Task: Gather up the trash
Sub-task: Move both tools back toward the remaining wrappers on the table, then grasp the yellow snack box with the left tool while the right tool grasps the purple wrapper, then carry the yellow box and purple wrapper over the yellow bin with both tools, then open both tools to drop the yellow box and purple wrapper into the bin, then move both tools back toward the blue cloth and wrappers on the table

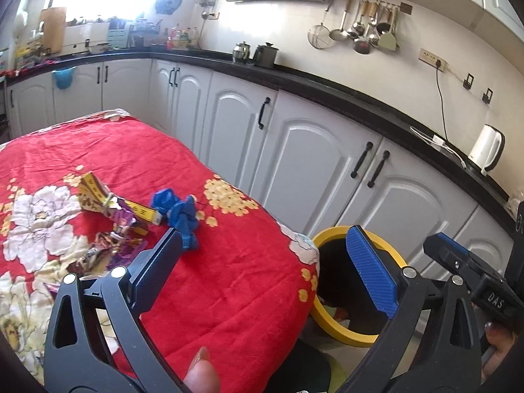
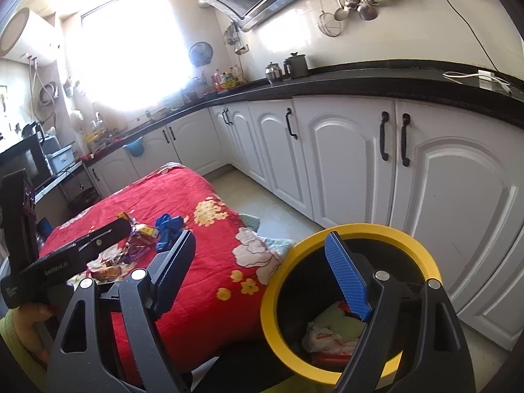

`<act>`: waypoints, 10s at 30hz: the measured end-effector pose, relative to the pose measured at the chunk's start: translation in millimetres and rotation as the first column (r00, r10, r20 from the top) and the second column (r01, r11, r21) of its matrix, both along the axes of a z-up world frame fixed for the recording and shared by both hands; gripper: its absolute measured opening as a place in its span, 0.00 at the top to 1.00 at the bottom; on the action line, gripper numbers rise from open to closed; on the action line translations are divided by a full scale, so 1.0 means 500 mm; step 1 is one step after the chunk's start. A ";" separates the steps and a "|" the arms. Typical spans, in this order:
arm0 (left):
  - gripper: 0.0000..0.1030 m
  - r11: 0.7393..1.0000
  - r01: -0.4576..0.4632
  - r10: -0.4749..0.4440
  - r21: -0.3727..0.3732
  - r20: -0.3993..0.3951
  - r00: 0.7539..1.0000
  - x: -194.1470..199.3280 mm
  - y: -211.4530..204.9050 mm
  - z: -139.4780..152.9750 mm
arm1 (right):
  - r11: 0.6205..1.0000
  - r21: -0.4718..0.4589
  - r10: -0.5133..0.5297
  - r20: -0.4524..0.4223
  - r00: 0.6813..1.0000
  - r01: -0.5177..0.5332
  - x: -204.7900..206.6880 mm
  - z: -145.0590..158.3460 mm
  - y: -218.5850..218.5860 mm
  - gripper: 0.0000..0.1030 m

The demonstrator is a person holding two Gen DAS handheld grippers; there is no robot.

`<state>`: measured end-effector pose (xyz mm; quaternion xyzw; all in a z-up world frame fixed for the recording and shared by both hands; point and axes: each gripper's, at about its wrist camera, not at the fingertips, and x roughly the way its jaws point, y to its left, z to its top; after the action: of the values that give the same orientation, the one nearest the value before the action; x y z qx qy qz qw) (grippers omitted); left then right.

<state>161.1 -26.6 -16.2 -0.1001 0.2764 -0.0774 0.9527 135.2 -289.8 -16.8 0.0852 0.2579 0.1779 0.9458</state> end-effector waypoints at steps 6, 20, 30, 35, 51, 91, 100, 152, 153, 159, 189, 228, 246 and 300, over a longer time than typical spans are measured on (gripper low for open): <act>0.11 0.999 -0.039 0.039 -0.008 0.010 0.999 -0.005 0.033 0.007 | 0.999 -0.013 0.032 0.003 0.999 -0.032 -0.007 0.003 0.036 0.23; 0.11 0.989 -0.139 0.140 -0.049 0.015 0.990 -0.012 0.122 0.015 | 0.994 -0.035 0.103 0.014 0.995 -0.102 -0.017 0.013 0.119 0.22; 0.11 0.974 -0.210 0.211 -0.080 0.005 0.977 -0.014 0.192 0.013 | 0.986 -0.056 0.160 0.011 0.987 -0.160 -0.018 0.007 0.186 0.22; 0.11 0.960 -0.259 0.259 -0.106 -0.006 0.966 -0.014 0.241 0.011 | 0.980 -0.070 0.189 0.008 0.982 -0.188 -0.015 0.001 0.217 0.22; 0.11 0.917 -0.365 0.358 -0.160 -0.072 0.931 -0.003 0.356 -0.008 | 0.940 -0.127 0.318 -0.016 0.948 -0.317 0.015 -0.033 0.371 0.22; 0.20 0.830 -0.397 0.198 -0.391 -0.459 0.866 0.252 0.466 -0.179 | 0.922 -0.005 0.376 -0.220 0.900 -0.386 0.185 -0.148 0.539 0.87; 0.55 0.848 -0.407 0.222 -0.340 -0.470 0.854 0.270 0.455 -0.184 | 0.933 0.003 0.353 -0.191 0.916 -0.359 0.147 -0.136 0.478 0.89; 0.56 0.990 -0.094 0.095 -0.103 -0.001 0.996 -0.008 0.183 0.068 | 0.978 0.045 0.203 0.002 0.979 -0.203 0.026 0.005 0.199 0.92; 0.56 0.991 -0.090 0.091 -0.100 0.000 0.996 -0.007 0.177 0.068 | 0.980 0.047 0.194 0.003 0.981 -0.194 0.027 0.007 0.190 0.92; 0.56 0.995 -0.063 0.064 -0.078 0.018 0.998 -0.008 0.138 0.072 | 0.986 0.045 0.160 0.014 0.987 -0.160 0.024 0.015 0.158 0.92; 0.56 0.993 0.112 -0.113 0.023 0.061 0.992 0.007 -0.071 0.062 | 0.998 0.058 -0.022 0.017 1.000 0.021 0.047 0.016 -0.027 0.92; 0.55 0.960 0.257 -0.252 0.108 -0.061 0.966 0.076 -0.280 -0.085 | 0.988 0.075 -0.122 -0.190 0.974 0.138 0.075 -0.144 -0.203 0.92; 0.52 0.957 0.277 -0.263 0.083 -0.144 0.954 0.107 -0.312 -0.144 | 0.975 0.088 -0.176 -0.241 0.954 0.202 0.090 -0.188 -0.242 0.74; 0.11 0.999 0.025 -0.025 0.021 -0.003 1.000 -0.013 -0.051 0.005 | 0.998 0.057 -0.026 -0.071 0.997 0.030 0.024 -0.042 -0.057 0.26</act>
<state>154.7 -52.3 -13.8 -0.0866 0.2795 -0.0861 0.9523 147.4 -318.3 -37.7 0.1223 0.2844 0.1687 0.9358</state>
